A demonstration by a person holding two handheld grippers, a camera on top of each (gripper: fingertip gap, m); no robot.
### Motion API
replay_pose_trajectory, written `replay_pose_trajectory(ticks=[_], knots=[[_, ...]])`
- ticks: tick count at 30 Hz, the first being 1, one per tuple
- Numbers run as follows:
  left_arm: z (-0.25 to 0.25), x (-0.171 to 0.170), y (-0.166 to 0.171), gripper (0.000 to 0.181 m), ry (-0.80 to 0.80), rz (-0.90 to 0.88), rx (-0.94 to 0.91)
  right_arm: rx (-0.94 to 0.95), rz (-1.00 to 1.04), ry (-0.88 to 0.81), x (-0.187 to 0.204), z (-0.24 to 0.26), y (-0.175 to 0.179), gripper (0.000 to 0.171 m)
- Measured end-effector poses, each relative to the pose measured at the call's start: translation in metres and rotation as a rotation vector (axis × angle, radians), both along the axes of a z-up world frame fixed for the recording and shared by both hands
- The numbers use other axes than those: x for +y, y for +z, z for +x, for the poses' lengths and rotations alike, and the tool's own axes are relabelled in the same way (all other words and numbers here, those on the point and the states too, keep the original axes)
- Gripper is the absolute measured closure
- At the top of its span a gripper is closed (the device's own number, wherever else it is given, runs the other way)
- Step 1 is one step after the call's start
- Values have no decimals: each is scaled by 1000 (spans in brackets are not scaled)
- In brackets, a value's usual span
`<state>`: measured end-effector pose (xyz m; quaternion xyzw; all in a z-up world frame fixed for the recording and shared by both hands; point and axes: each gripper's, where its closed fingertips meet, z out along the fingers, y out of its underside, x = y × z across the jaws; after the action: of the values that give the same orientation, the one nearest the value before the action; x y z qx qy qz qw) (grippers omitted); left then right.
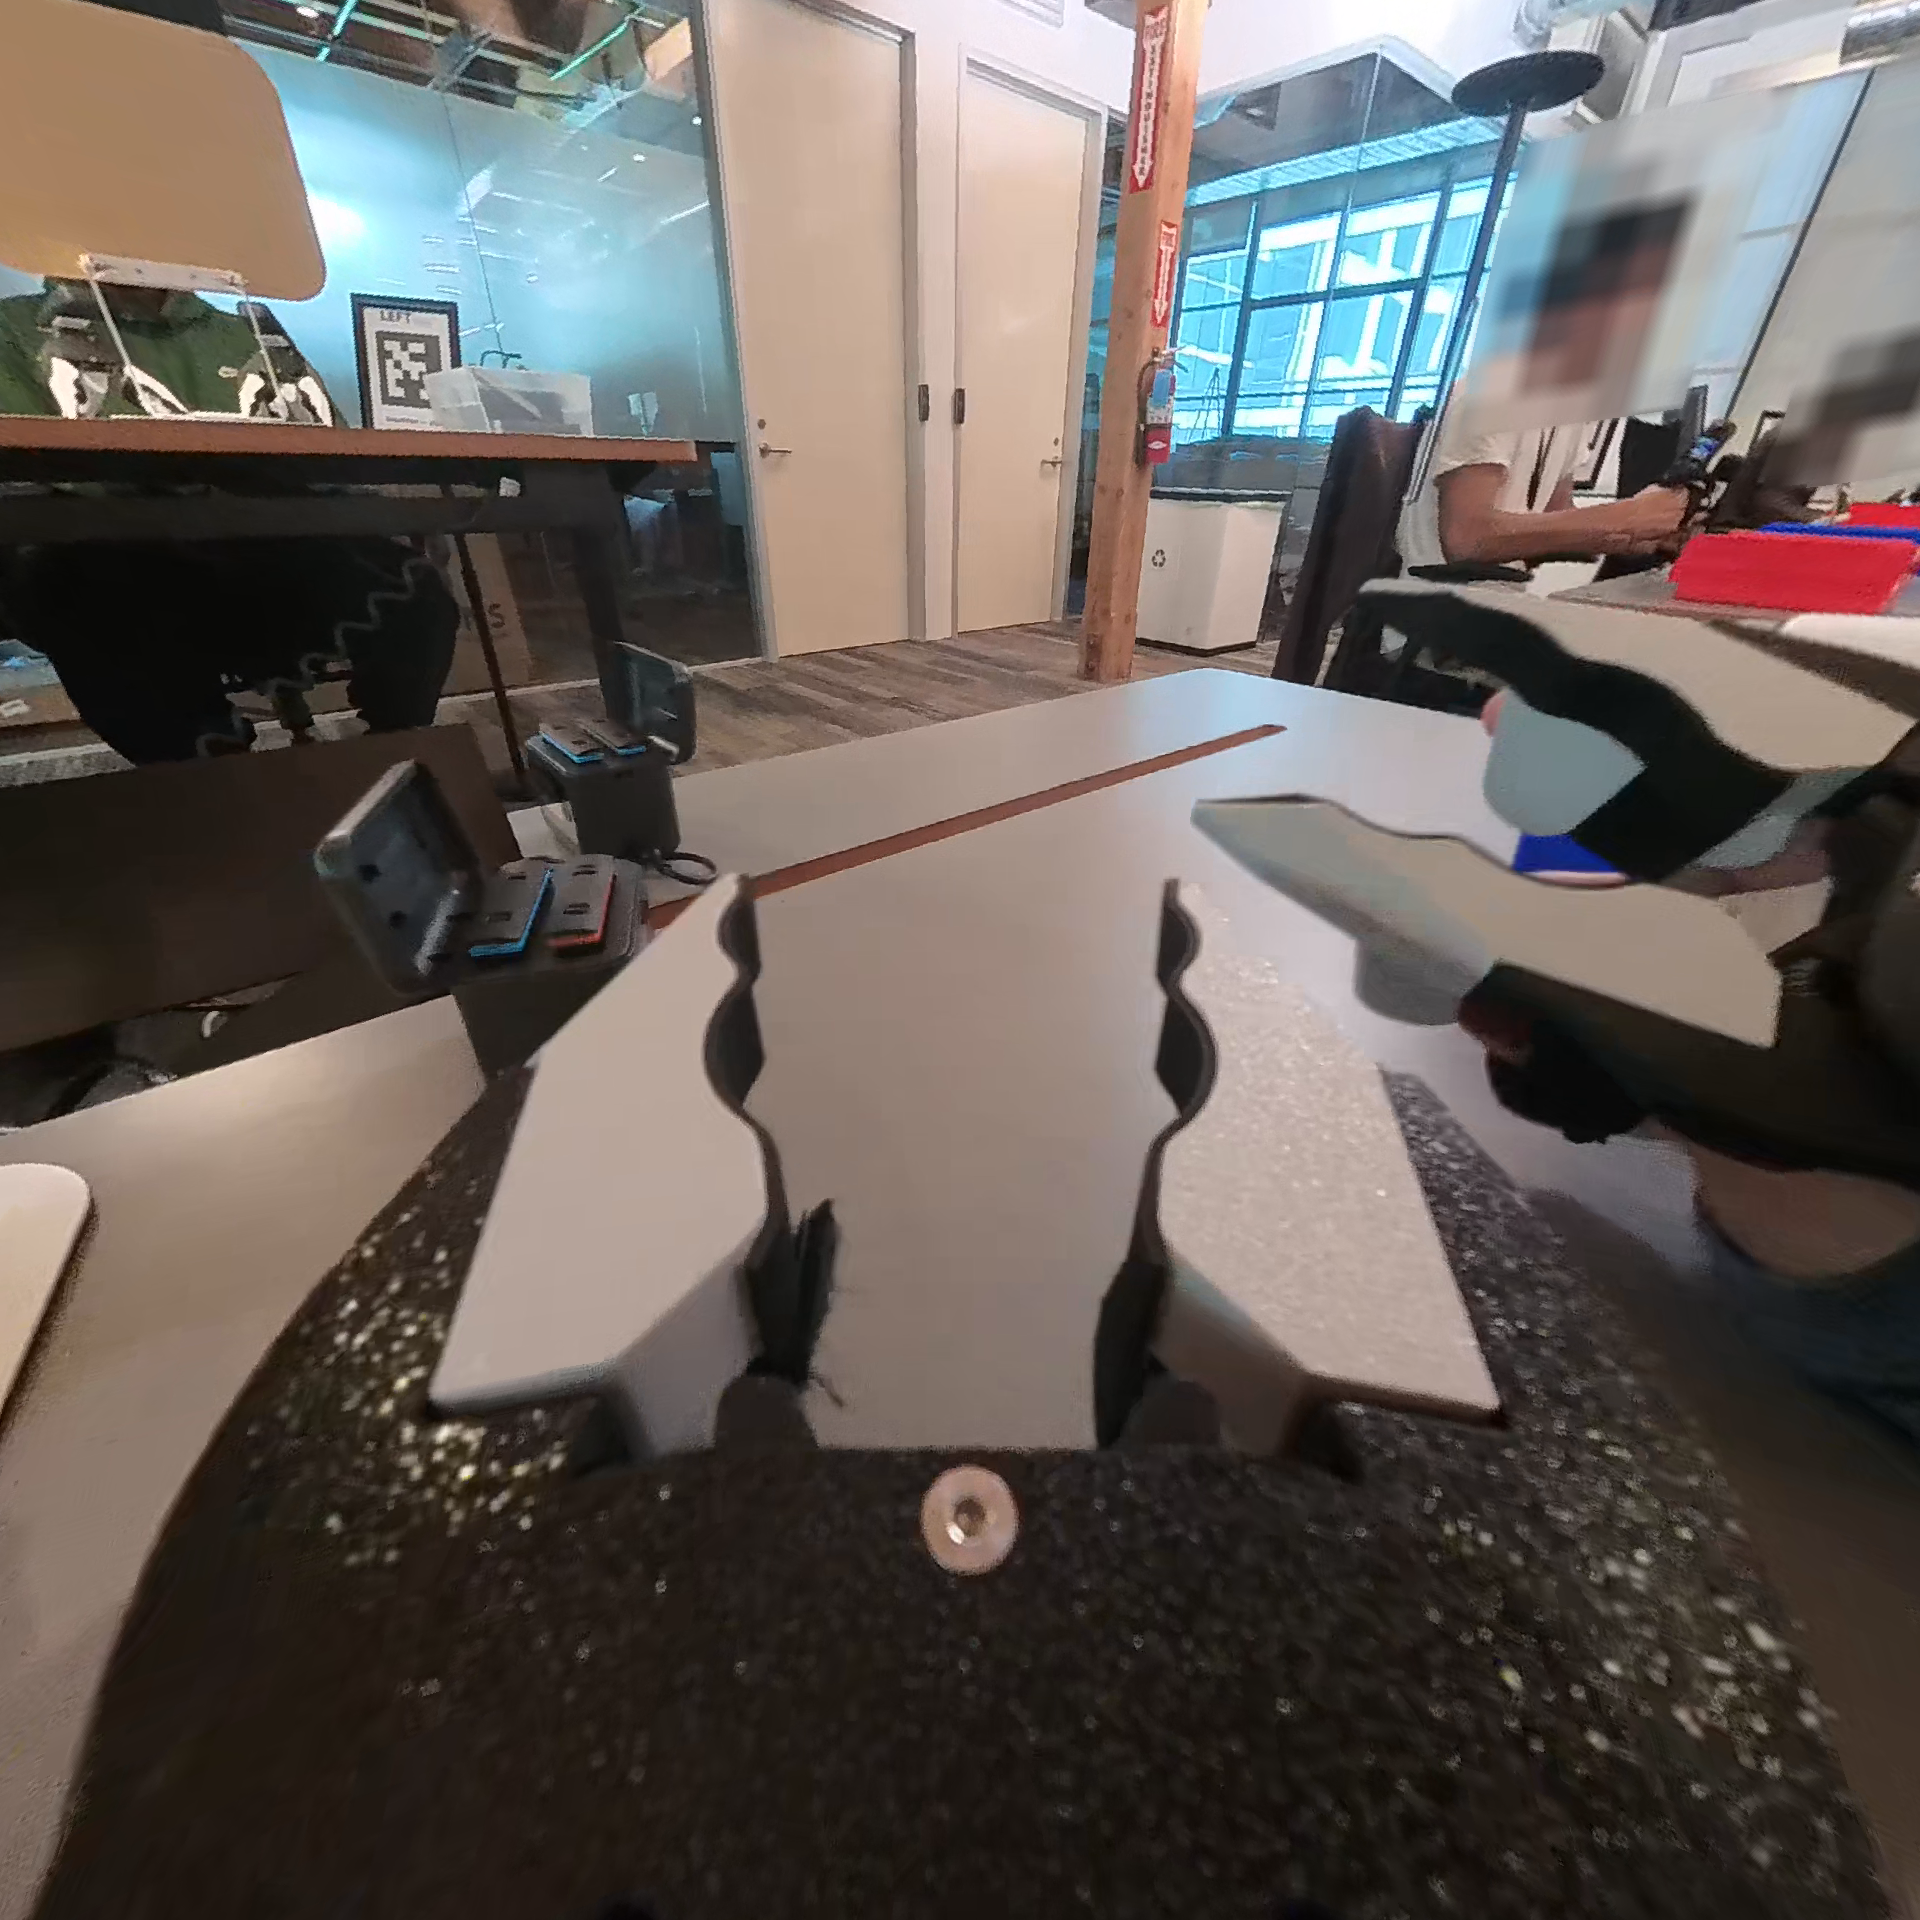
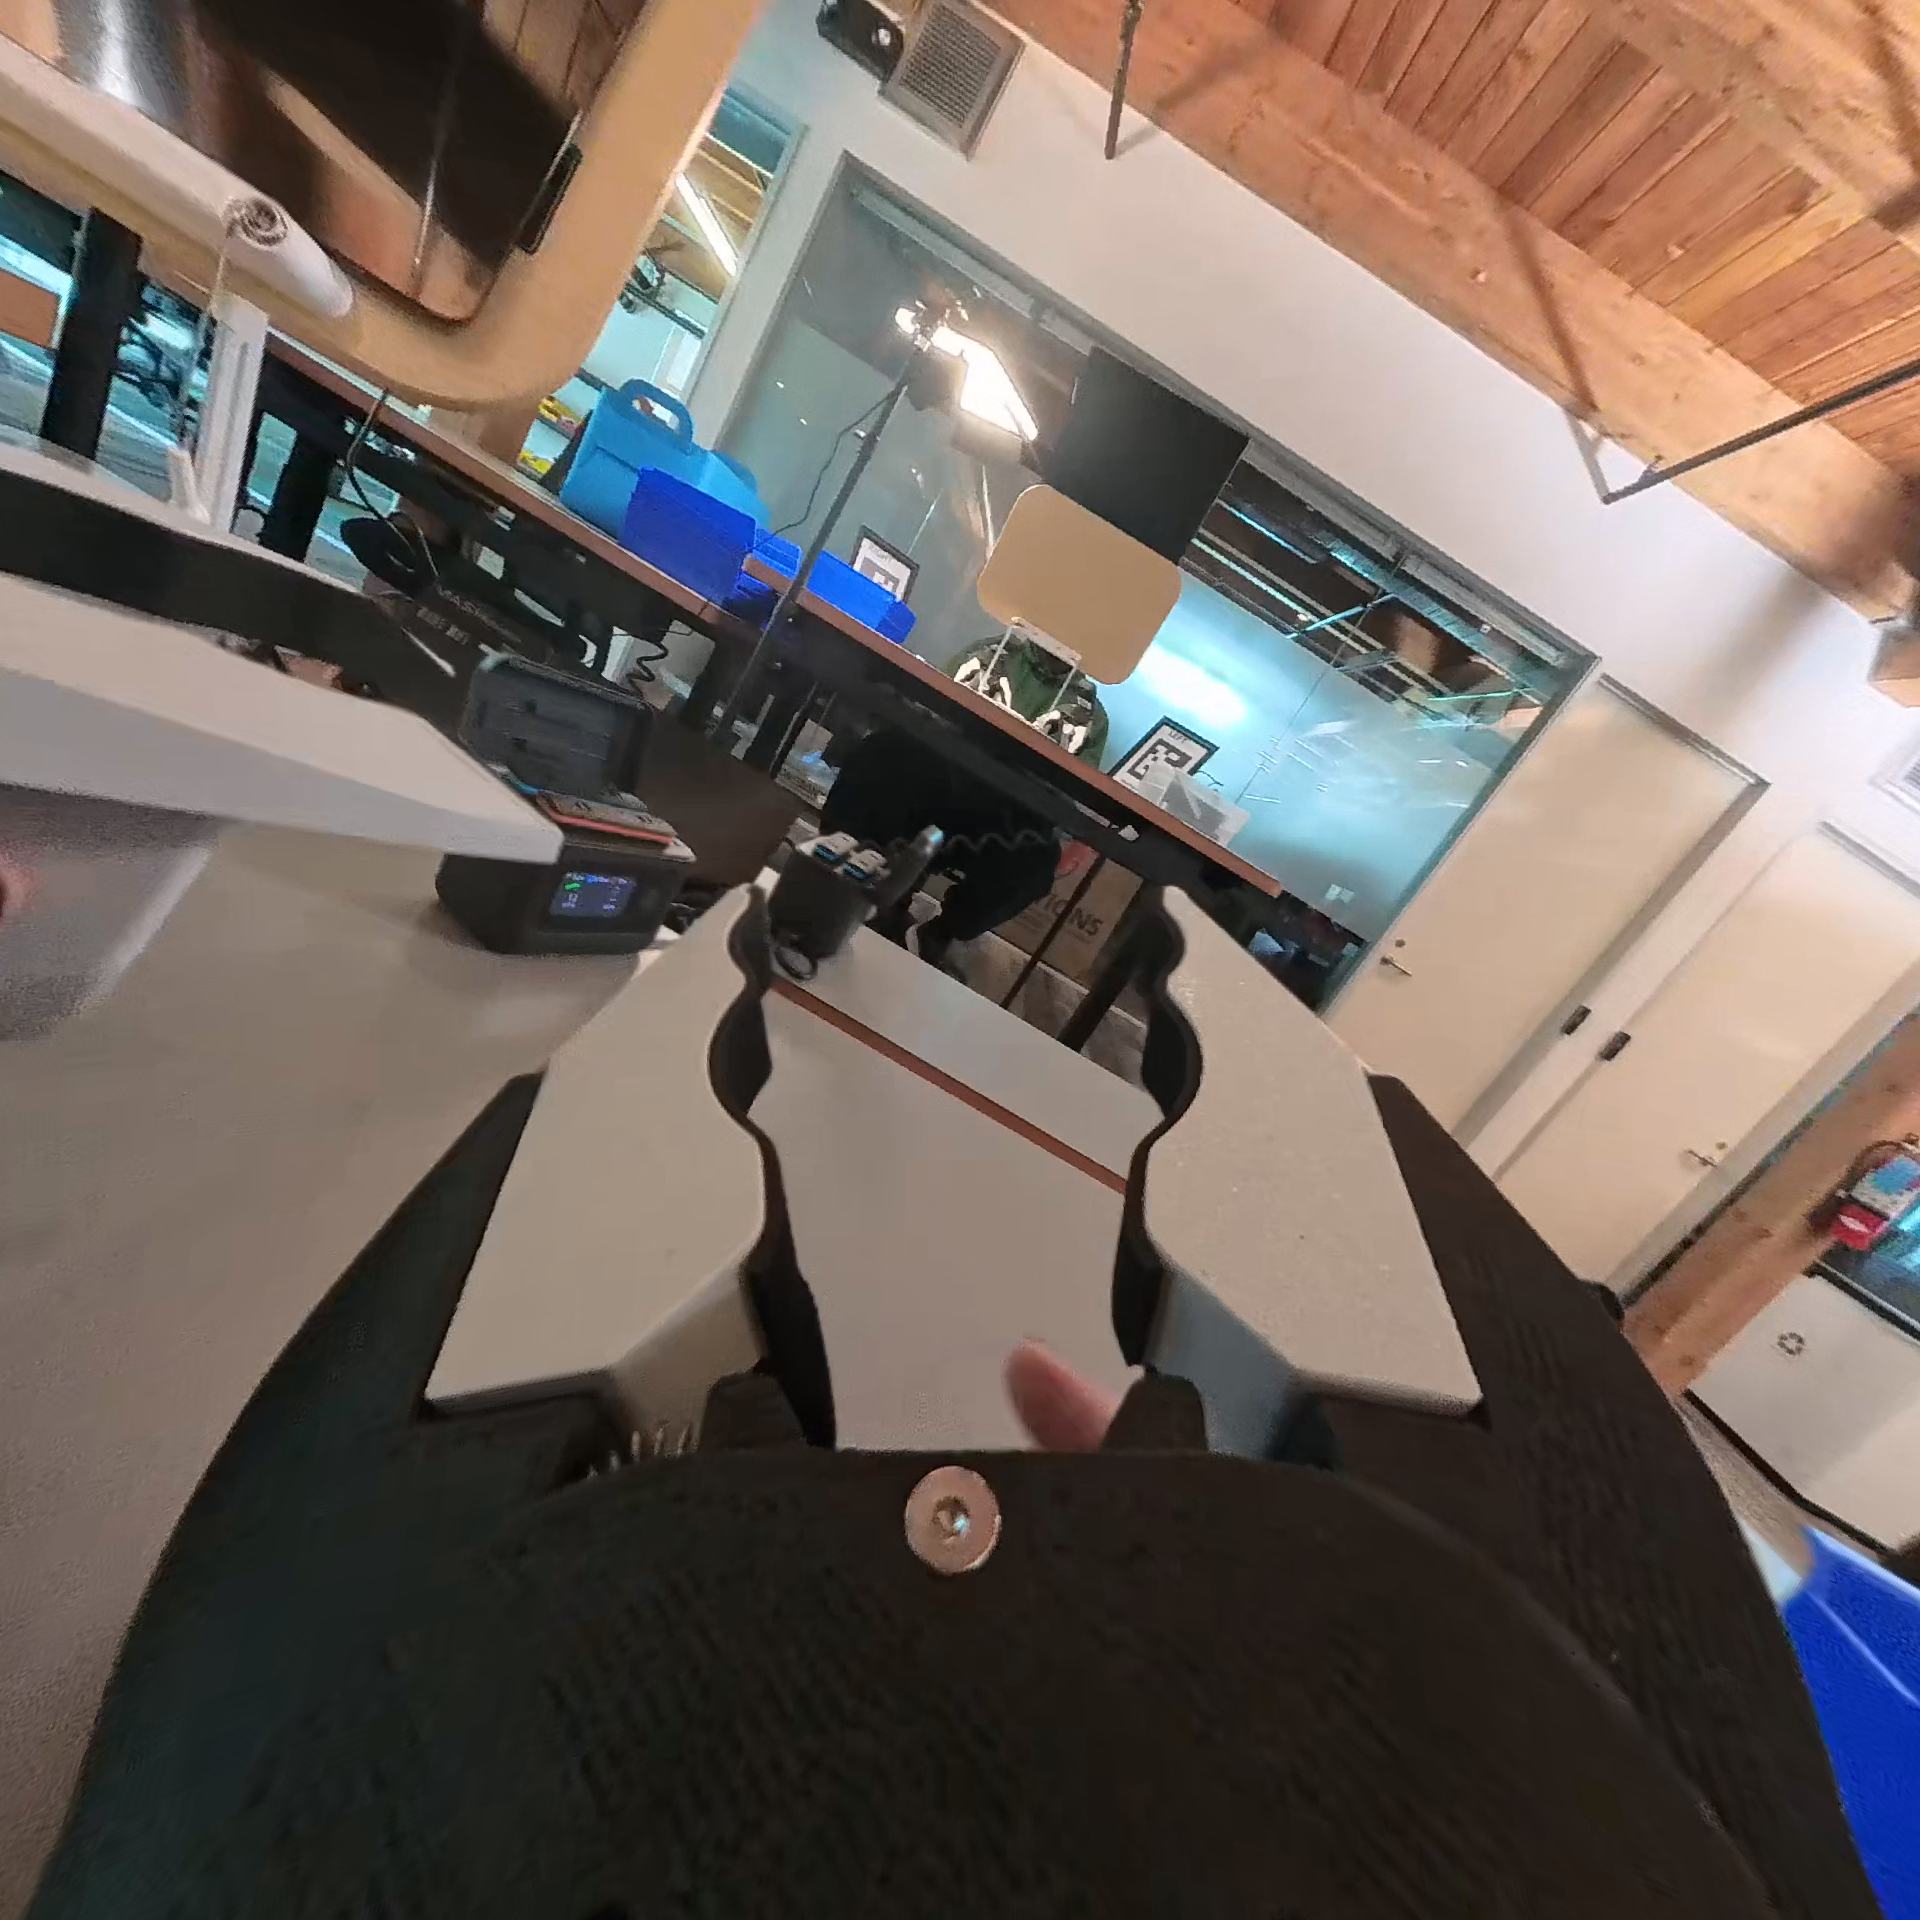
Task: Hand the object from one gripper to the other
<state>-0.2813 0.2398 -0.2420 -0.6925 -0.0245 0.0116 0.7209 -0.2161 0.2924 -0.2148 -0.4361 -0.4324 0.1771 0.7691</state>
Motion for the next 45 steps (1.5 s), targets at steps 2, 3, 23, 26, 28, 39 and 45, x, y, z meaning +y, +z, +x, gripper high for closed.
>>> replay_pose_trajectory(ticks=[2, 3, 23, 26, 28, 39, 45], knots=[[-4, 1, 1, 86, 9, 6, -16, 11, -21, 6, 1, -11, -1, 88], [-5, 2, 0, 74, 13, 2, -19, 17, -33, 6, 2, -16, -2, 85], [22, -38, 56, 22, 164, 326, 414, 165, -175, 72, 12, -15, 4, 58], [19, -41, 55, 22, 204, 313, 448, 163, -179, 97, 9, -18, 3, 55], [13, -39, 51, 22, 252, 276, 493, 187, -184, 100, 10, -15, 6, 56], [-15, -113, 55, 23, 687, 46, 378, 238, -251, 95, -3, 17, 13, 53], [9, -137, 65, 22, 661, -92, 276, 130, -301, 116, -30, 80, 53, 54]])
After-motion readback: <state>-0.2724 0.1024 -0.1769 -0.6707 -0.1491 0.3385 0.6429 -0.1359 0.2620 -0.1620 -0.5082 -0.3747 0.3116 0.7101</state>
